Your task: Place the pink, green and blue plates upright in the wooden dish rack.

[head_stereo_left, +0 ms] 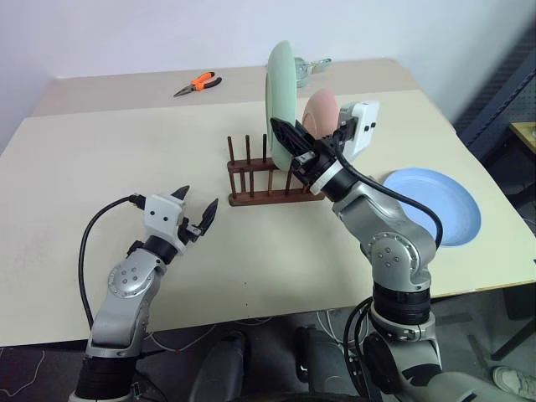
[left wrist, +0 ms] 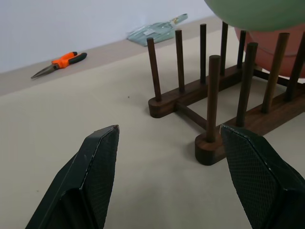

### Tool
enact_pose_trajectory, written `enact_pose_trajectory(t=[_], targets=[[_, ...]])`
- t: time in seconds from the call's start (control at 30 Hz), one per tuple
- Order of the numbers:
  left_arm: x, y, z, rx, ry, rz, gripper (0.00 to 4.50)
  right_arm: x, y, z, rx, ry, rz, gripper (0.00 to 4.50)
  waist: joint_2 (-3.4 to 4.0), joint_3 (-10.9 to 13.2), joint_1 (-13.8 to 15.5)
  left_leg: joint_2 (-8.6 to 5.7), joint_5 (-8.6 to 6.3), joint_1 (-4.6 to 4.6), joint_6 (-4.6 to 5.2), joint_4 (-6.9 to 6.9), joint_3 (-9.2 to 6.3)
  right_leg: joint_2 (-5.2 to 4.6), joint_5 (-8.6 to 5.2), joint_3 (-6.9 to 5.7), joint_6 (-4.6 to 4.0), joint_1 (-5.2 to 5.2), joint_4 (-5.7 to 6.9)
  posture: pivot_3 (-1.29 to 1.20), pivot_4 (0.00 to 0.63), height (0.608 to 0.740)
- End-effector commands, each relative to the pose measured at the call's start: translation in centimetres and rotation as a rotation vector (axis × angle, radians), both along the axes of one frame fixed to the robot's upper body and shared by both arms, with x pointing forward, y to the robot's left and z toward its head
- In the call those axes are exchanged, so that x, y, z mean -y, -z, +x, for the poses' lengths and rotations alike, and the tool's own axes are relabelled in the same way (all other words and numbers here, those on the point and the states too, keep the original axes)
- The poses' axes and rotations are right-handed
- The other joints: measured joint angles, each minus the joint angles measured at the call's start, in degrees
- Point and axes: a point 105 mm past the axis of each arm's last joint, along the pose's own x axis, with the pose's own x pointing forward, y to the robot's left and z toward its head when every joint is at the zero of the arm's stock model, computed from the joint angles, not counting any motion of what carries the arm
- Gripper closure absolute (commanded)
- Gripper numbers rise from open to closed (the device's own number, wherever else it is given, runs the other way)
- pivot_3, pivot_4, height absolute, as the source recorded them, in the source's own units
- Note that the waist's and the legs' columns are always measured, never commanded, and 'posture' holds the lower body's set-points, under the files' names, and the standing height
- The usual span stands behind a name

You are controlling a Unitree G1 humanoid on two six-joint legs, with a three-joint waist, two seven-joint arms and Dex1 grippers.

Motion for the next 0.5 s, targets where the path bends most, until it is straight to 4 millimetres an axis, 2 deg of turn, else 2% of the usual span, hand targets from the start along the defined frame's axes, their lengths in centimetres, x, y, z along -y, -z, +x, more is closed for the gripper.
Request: enact_pose_trajectory(t=[0.03,0.13,0.17,0.23,0.27,0.33,0.5], targets=[[1.0,-1.1,-0.7,0.045,0.052,0.011,1.07,0.3,-0.1,0.3,-0.037,-0.004,0.028,4.50,0.00,0.0,0.0,0.00,0.00,0.00,0.00,0.00,0.00,0.00,0.00,0.00,0.00,0.00,0.00,0.00,0.150,0.739],[1.6,-1.0,-1.0,0.036,0.087,0.016,1.07,0.3,0.4,0.9,-0.058,-0.008,-0.011,4.50,0.00,0.0,0.0,0.00,0.00,0.00,0.00,0.00,0.01,0.00,0.00,0.00,0.00,0.00,0.00,0.00,0.150,0.739],[1.8,-1.0,-1.0,0.035,0.090,0.016,1.01,0.4,0.3,1.0,-0.054,-0.003,-0.025,3.75,0.01,0.0,0.0,0.00,0.00,0.00,0.00,0.00,0.01,0.00,0.00,0.00,0.00,0.01,0.00,0.00,0.150,0.739],[1.9,-1.0,-1.0,0.034,0.093,0.015,1.01,0.5,0.1,1.3,-0.029,0.015,-0.055,3.01,0.01,0.0,0.0,0.00,0.00,0.00,0.00,0.00,0.01,0.00,0.00,0.00,0.00,0.01,0.00,0.00,0.150,0.739],[2.0,-1.0,-1.0,0.033,0.095,0.015,1.01,0.6,-0.2,1.5,-0.004,0.031,-0.078,2.39,0.02,0.0,0.0,0.00,0.00,0.00,0.01,0.00,0.01,0.00,0.00,-0.01,0.00,0.01,0.00,0.00,0.150,0.739],[2.2,-0.9,-1.1,0.030,0.099,0.016,1.01,0.8,-0.8,1.6,0.061,0.062,-0.136,1.43,0.03,0.0,0.0,0.00,0.00,0.00,0.01,0.00,0.02,0.00,0.00,-0.01,0.00,0.01,0.00,0.00,0.150,0.739],[2.4,-0.8,-1.2,0.023,0.106,0.016,1.01,0.6,-2.4,1.4,0.237,0.083,-0.285,1.43,0.03,0.0,0.0,0.00,0.00,0.00,0.01,0.01,0.04,0.00,-0.01,-0.03,0.01,0.02,-0.01,0.00,0.150,0.739]])
